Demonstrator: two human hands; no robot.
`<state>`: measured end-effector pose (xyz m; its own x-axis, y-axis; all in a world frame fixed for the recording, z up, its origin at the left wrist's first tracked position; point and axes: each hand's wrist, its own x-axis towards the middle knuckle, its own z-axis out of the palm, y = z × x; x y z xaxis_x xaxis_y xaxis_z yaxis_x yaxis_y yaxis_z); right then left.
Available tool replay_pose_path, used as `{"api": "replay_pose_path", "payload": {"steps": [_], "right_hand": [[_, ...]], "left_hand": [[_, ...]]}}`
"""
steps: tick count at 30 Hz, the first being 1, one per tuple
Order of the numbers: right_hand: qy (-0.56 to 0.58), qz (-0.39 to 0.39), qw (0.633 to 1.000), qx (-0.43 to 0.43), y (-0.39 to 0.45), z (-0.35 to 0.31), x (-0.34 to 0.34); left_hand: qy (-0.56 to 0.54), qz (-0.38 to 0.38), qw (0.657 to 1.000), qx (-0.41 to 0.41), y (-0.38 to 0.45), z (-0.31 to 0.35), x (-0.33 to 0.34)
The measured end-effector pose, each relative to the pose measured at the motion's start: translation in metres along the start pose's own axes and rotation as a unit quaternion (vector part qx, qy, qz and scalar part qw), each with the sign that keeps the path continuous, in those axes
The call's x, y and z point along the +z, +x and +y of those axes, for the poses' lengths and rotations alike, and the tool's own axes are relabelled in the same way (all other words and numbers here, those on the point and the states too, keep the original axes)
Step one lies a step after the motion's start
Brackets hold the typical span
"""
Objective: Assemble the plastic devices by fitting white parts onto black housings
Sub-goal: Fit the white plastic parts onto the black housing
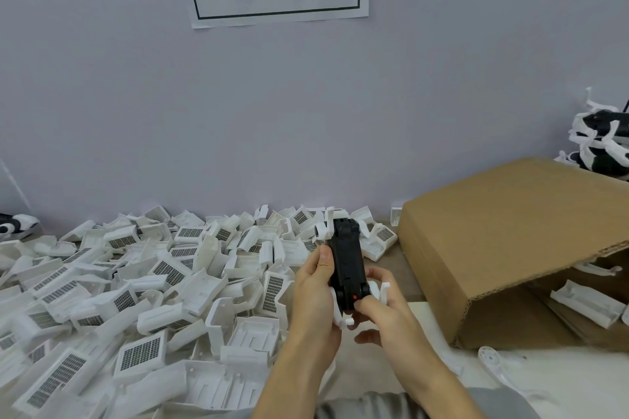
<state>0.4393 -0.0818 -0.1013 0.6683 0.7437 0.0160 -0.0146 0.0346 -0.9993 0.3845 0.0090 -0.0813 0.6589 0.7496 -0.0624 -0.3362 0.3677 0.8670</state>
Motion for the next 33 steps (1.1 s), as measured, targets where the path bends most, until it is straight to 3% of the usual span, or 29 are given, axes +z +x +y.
{"api": "replay_pose_path", "payload": {"steps": [14, 33], "right_hand": [[-0.043, 0.018, 0.999, -0.006, -0.0002, 0.0025, -0.0003], [0.006, 0.006, 1.000, 0.014, -0.0008, -0.0001, -0.0014]], "left_hand": [[0.007, -0.024, 1.000, 0.008, -0.0014, 0.0005, 0.0002], [0.004, -0.018, 1.000, 0.006, 0.0011, -0.0012, -0.0015]]}}
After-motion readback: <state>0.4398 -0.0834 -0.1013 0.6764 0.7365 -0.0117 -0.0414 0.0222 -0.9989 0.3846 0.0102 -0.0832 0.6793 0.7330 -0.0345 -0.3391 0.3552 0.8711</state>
